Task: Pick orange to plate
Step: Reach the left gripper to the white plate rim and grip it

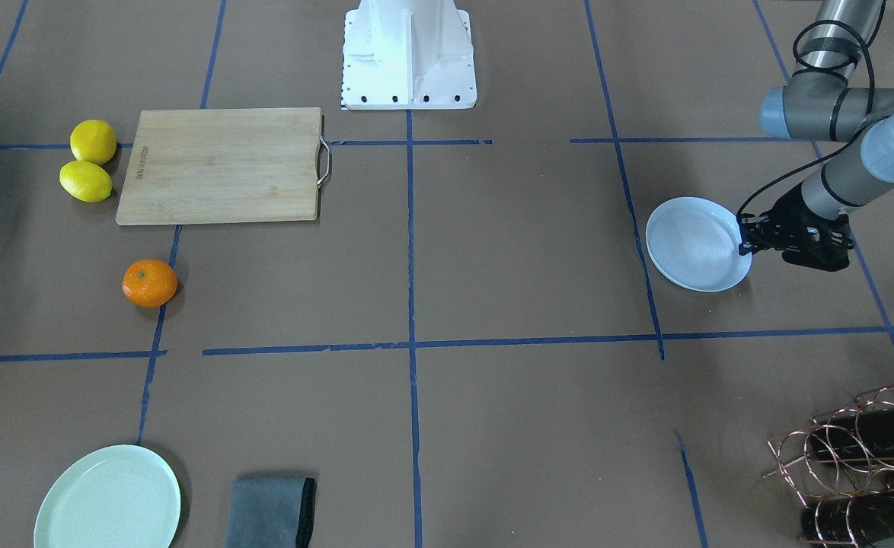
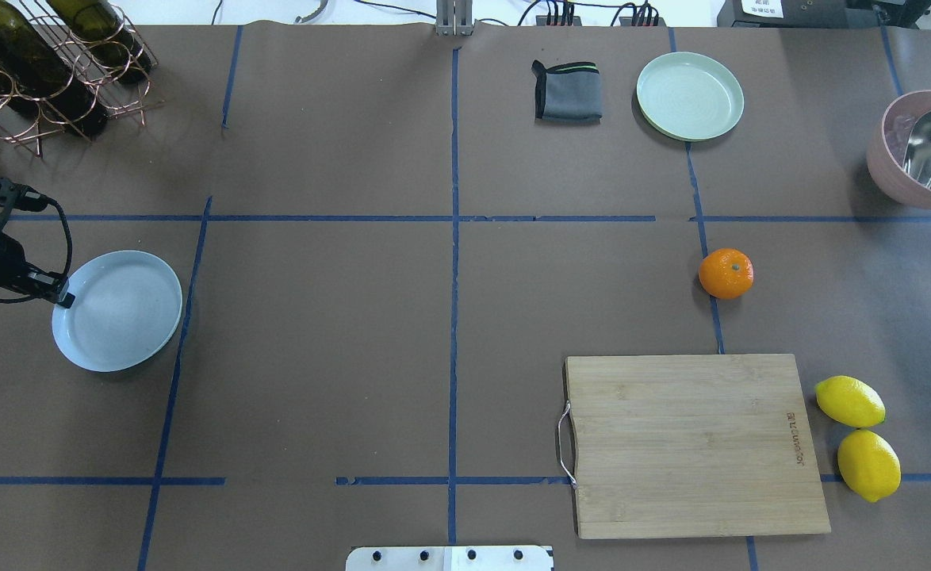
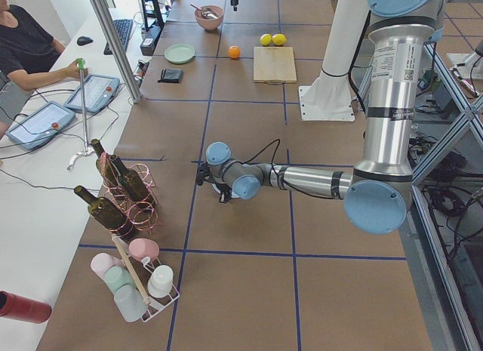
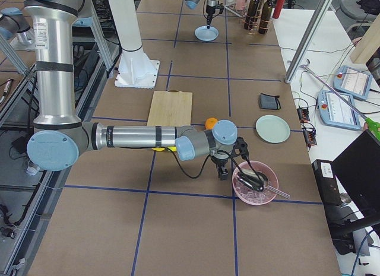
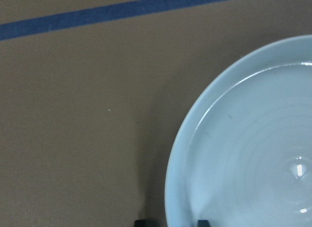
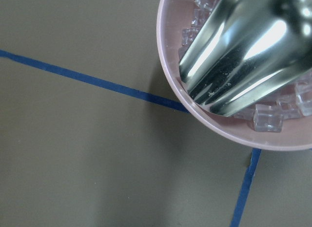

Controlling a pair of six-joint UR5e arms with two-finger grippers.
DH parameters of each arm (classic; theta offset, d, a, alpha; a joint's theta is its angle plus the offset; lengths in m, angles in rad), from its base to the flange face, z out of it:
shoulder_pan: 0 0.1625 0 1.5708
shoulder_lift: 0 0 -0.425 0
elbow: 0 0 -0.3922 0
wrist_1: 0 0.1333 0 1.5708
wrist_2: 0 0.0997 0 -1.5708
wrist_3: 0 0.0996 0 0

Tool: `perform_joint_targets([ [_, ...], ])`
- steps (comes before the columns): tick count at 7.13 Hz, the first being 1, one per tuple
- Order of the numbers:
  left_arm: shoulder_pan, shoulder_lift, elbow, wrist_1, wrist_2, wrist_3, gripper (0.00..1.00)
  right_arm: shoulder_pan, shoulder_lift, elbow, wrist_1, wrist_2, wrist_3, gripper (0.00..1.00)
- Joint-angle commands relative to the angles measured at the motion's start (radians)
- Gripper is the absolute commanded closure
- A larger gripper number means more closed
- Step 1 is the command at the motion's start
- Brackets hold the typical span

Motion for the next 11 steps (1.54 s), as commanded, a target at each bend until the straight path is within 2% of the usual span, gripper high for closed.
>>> perform_joint_targets([
  [1,-0.001,-0.031,-0.099,0.022,-0.148,-0.054,1.00,0.000,0.009,0.008,0.000,0.001,0.005,0.00],
  [2,-0.001,-0.139,-0.099,0.021,-0.190,-0.255,1.00,0.000,0.010,0.023,0.000,0.003,0.046,0.00],
  [3,0.004,-0.284,-0.087,0.019,-0.194,-0.522,1.00,0.000,0.013,0.031,0.000,0.003,0.070,0.00],
  [4,0.080,-0.386,-0.084,0.014,-0.181,-0.732,1.00,0.000,0.016,0.032,0.000,0.003,0.071,0.00],
  [5,0.184,-0.472,-0.069,0.017,-0.102,-0.867,1.00,0.000,0.025,0.032,0.000,0.003,0.071,0.00],
  [6,0.272,-0.552,-0.023,0.017,0.053,-0.972,1.00,0.000,0.027,0.031,0.000,0.003,0.071,0.00],
  [7,0.324,-0.584,0.038,0.011,0.125,-0.982,1.00,0.000,0.030,0.031,0.000,0.003,0.071,0.00],
  [9,0.346,-0.624,0.106,0.010,0.142,-0.982,1.00,0.000,0.032,0.031,0.000,0.003,0.071,0.00],
  [11,0.393,-0.629,0.131,0.007,0.202,-0.982,1.00,-0.002,0.039,0.031,0.000,0.003,0.071,0.00],
])
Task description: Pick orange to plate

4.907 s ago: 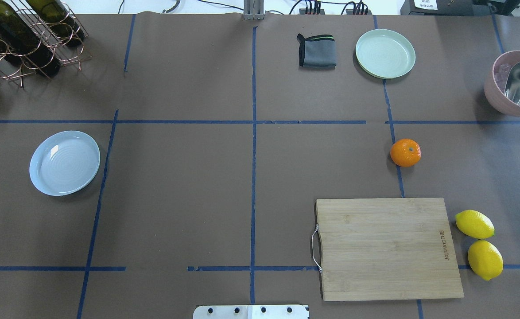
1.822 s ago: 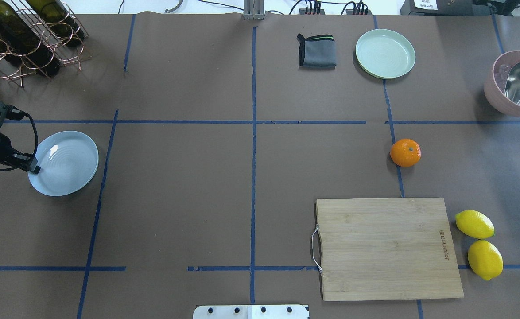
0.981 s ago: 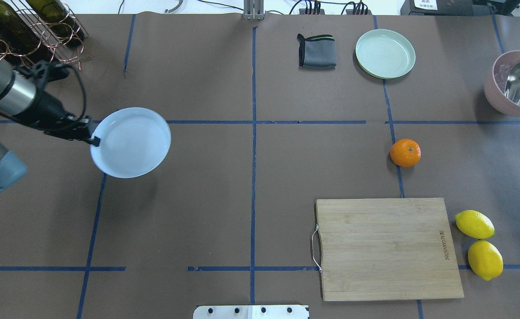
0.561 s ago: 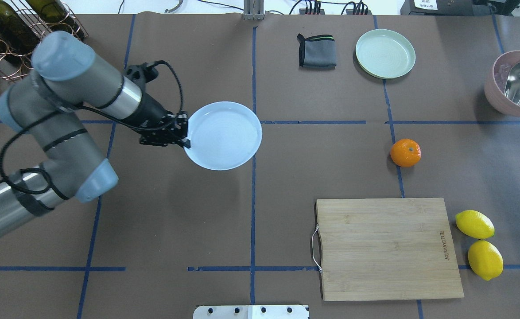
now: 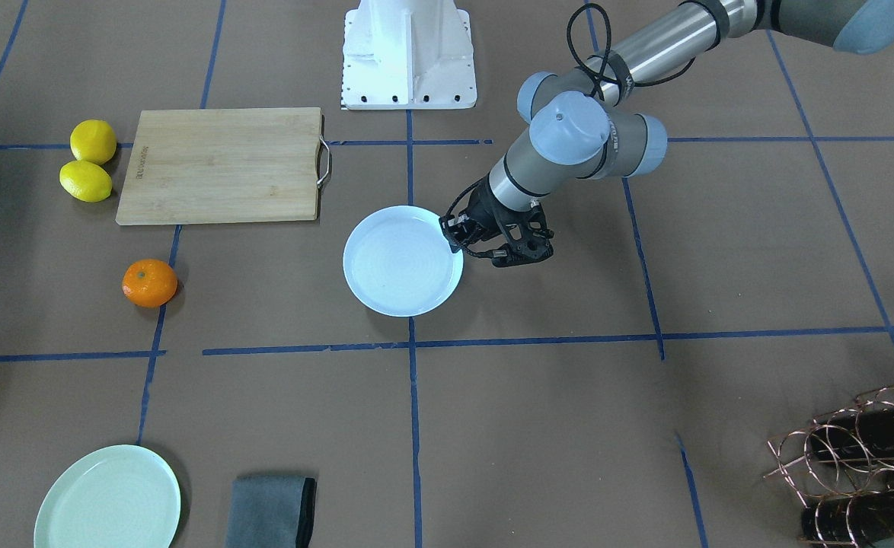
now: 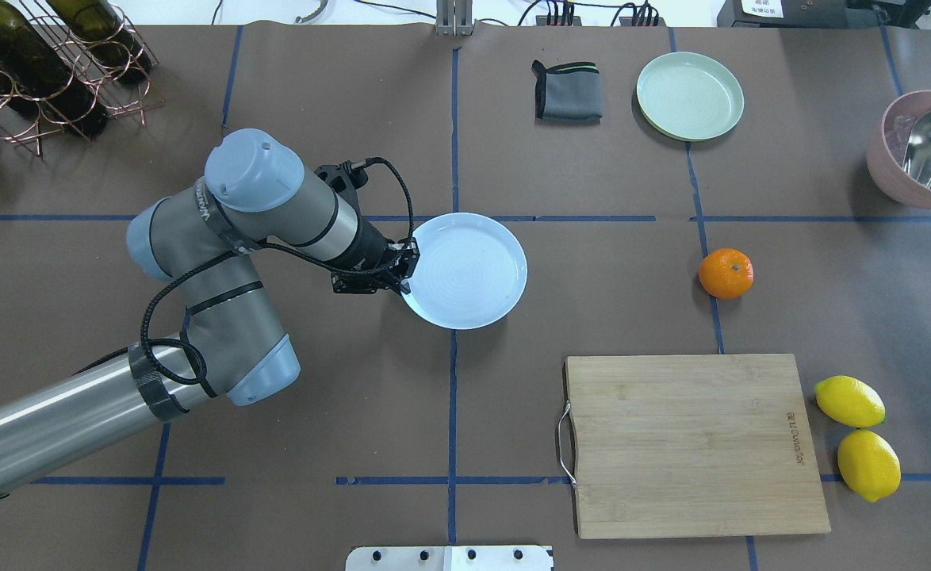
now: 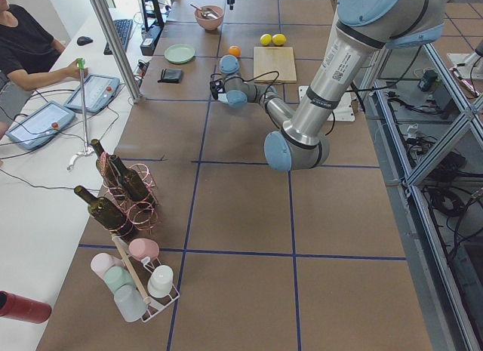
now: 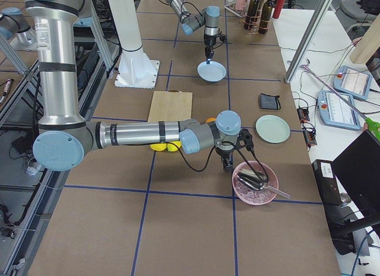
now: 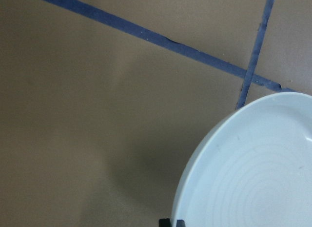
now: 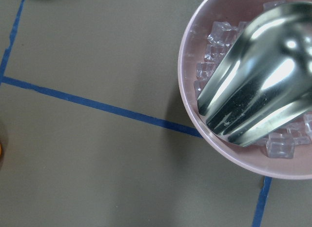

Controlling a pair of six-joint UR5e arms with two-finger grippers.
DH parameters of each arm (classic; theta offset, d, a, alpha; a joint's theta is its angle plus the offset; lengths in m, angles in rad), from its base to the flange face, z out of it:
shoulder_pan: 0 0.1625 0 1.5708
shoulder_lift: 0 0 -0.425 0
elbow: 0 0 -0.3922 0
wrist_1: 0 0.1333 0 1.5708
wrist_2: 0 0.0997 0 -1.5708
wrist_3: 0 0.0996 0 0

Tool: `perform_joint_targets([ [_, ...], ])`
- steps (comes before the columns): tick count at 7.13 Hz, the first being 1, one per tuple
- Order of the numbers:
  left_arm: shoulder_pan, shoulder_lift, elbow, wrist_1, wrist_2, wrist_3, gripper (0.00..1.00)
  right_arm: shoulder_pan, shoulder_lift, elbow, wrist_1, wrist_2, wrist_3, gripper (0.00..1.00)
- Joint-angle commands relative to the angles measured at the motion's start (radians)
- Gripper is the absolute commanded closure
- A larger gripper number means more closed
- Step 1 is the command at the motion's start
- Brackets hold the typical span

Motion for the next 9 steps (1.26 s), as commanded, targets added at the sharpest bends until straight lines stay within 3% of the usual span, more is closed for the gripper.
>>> perform_joint_targets([
  [1,0.042,-0.002,0.026,-0.006,0.063,-0.001,1.00,-0.007,0.021,-0.004,0.000,0.000,0.020,0.00],
  [3,0.042,0.006,0.021,-0.002,0.064,0.004,0.98,-0.022,0.034,-0.002,0.000,0.000,0.061,0.00],
  [4,0.039,0.018,0.011,0.000,0.065,0.002,0.88,-0.028,0.041,0.002,0.002,0.000,0.069,0.00],
  [5,0.039,0.059,-0.018,-0.005,0.064,0.008,0.63,-0.051,0.060,0.004,0.002,-0.002,0.107,0.00],
  [7,0.034,0.098,-0.095,-0.032,0.065,0.008,0.43,-0.111,0.089,0.030,0.005,-0.005,0.236,0.00],
  [9,0.022,0.099,-0.126,-0.032,0.067,0.007,0.38,-0.178,0.116,0.065,0.005,-0.014,0.331,0.00],
])
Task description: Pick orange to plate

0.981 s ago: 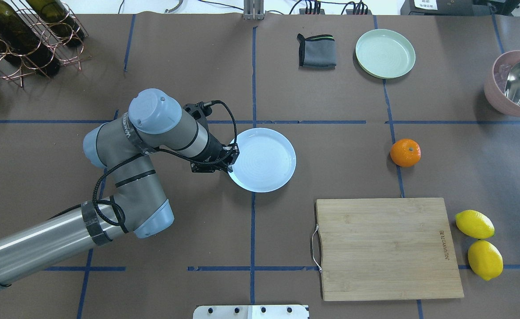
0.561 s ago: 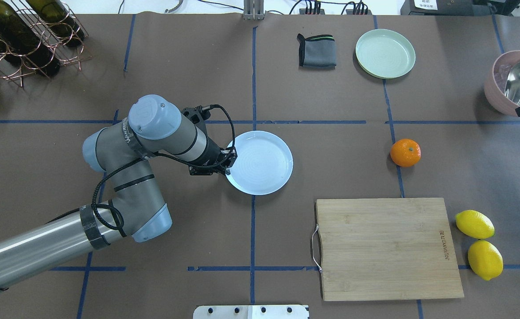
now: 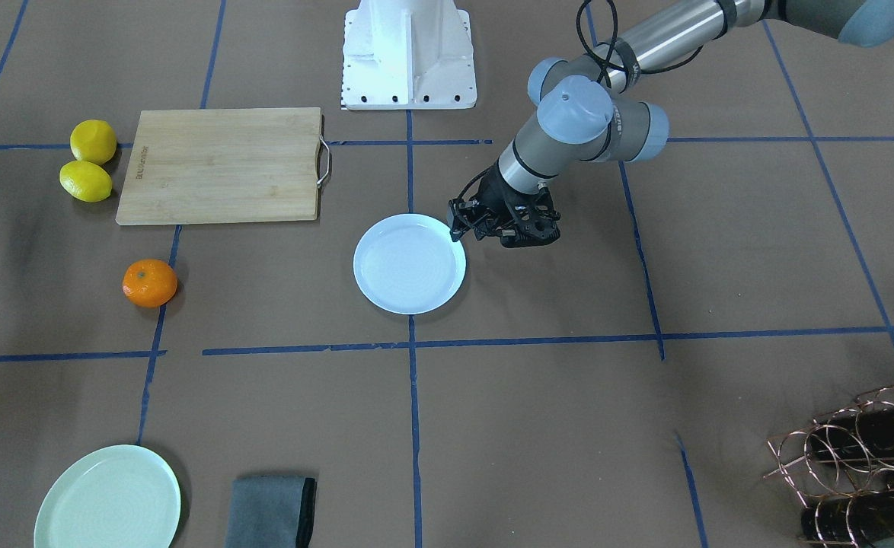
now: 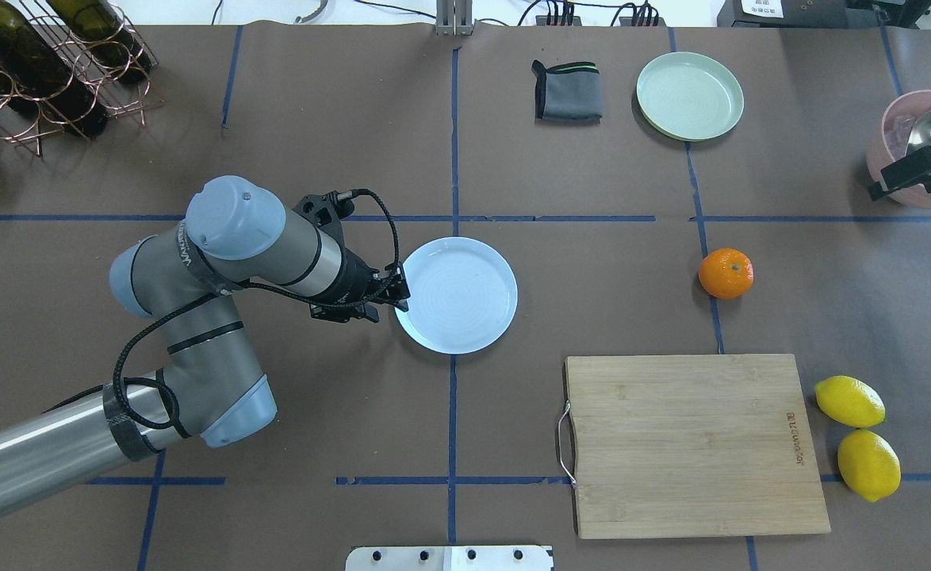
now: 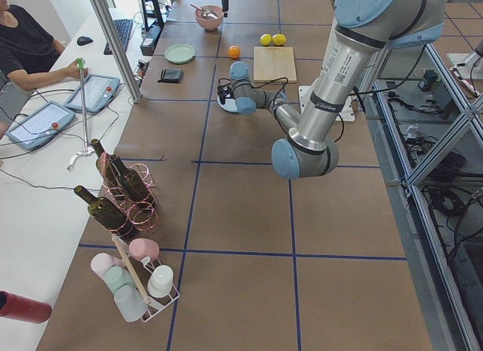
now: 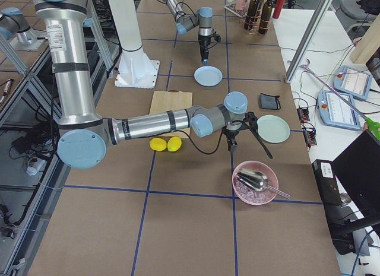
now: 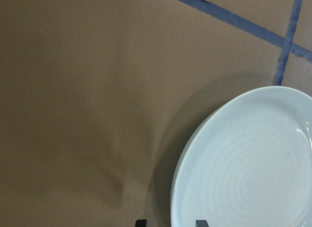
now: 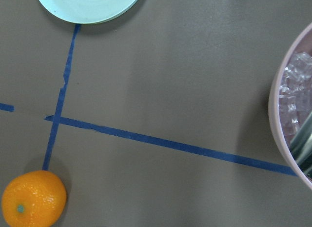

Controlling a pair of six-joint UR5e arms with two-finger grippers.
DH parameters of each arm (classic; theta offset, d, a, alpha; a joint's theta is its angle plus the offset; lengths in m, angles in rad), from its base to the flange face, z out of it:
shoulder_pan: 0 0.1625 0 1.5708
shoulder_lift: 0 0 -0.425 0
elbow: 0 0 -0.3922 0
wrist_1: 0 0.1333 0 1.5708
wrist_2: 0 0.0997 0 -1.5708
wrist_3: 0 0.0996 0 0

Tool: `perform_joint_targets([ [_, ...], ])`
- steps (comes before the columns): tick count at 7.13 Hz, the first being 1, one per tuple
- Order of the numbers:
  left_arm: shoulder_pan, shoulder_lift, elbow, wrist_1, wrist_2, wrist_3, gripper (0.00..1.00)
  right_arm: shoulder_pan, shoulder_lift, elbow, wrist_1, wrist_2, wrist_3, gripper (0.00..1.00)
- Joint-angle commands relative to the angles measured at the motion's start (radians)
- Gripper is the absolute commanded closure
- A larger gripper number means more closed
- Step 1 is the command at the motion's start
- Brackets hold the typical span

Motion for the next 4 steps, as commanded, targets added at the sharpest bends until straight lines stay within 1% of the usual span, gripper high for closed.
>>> perform_joint_targets([
  [1,-0.022,0.006,-0.040,-0.001,0.001,0.002,0.38,-0.104,0.040,0.060,0.002,-0.031,0.221,0.00],
  [2,-0.022,0.006,-0.045,-0.001,0.002,0.002,0.38,-0.197,0.047,0.112,0.000,-0.116,0.355,0.00],
  [3,-0.022,0.008,-0.055,0.001,0.004,0.000,0.38,-0.302,0.054,0.134,-0.001,-0.240,0.464,0.00],
  [4,-0.022,0.008,-0.055,0.001,0.004,0.000,0.38,-0.368,0.054,0.134,-0.001,-0.313,0.501,0.00],
])
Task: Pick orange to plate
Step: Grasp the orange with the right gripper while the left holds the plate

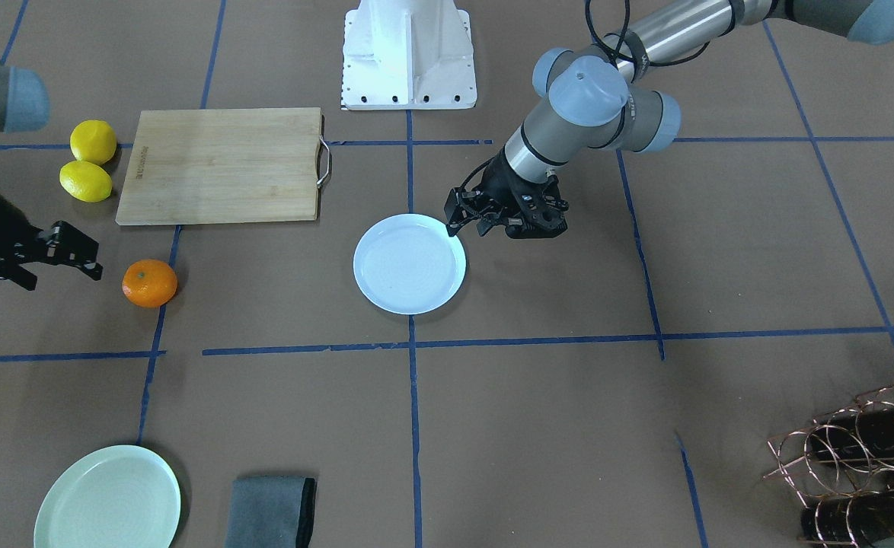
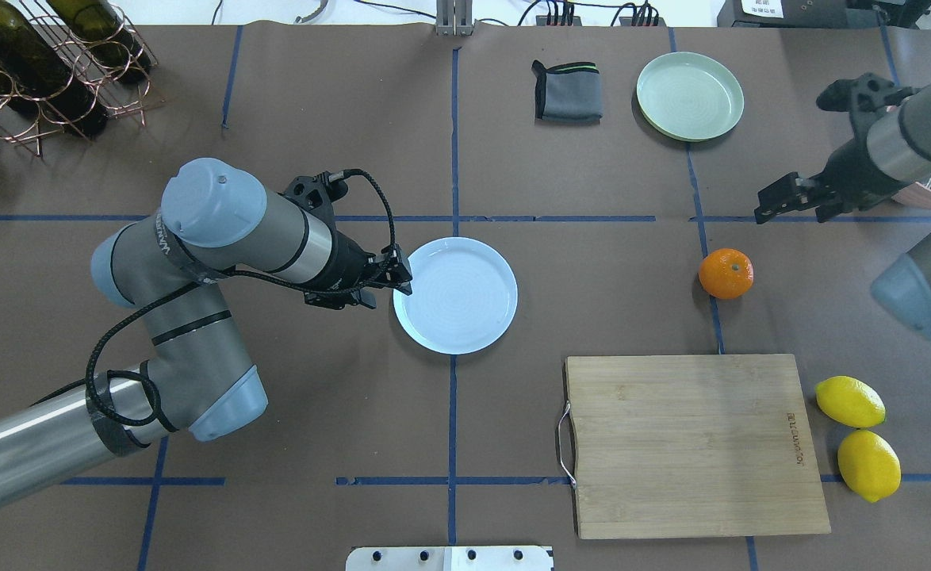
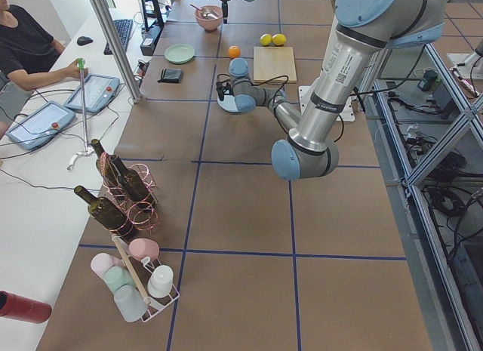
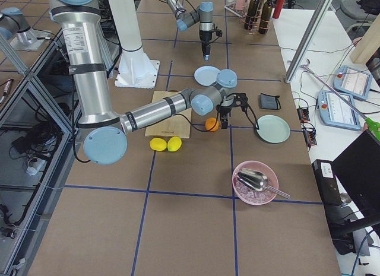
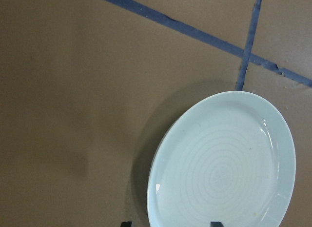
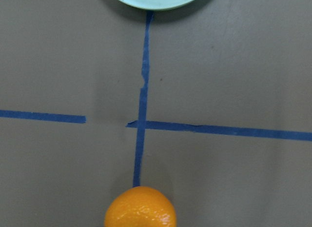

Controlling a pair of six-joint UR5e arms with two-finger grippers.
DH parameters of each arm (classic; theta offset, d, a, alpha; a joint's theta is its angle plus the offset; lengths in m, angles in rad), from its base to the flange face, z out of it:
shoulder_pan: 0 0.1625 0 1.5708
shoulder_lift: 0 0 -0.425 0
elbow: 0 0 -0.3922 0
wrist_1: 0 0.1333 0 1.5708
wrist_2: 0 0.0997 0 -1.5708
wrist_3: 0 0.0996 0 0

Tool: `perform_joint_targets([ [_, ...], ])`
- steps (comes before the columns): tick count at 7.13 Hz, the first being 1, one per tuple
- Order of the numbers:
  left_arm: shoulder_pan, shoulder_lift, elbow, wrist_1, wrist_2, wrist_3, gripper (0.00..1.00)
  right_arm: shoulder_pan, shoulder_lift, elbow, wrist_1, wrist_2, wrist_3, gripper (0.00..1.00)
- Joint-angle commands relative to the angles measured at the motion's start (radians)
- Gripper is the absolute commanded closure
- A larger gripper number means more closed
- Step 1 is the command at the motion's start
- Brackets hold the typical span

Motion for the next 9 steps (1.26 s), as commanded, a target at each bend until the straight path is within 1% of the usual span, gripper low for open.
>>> perform_joint_targets([
  [1,-0.001,0.001,-0.005,0.000,0.001,0.000,0.38,-0.141,0.003,0.010,-0.001,-0.163,0.143,0.00],
  [2,-0.001,0.001,-0.005,0.000,0.001,0.000,0.38,-0.161,0.000,0.009,-0.001,-0.184,0.195,0.00],
  [3,-0.001,0.001,-0.006,0.000,0.001,0.000,0.38,-0.174,-0.002,0.007,-0.001,-0.202,0.194,0.00],
  [4,-0.001,0.001,-0.005,0.000,0.011,0.000,0.38,-0.206,-0.003,0.004,-0.001,-0.257,0.194,0.00],
  [6,-0.001,0.001,-0.006,0.000,0.022,0.000,0.38,-0.209,-0.008,-0.007,-0.001,-0.268,0.186,0.00],
  [7,-0.001,0.002,-0.005,0.000,0.022,0.000,0.38,-0.218,0.007,-0.040,0.002,-0.267,0.183,0.00],
  [9,-0.001,0.002,-0.014,0.000,0.022,-0.004,0.38,-0.220,0.009,-0.051,0.001,-0.265,0.179,0.00],
])
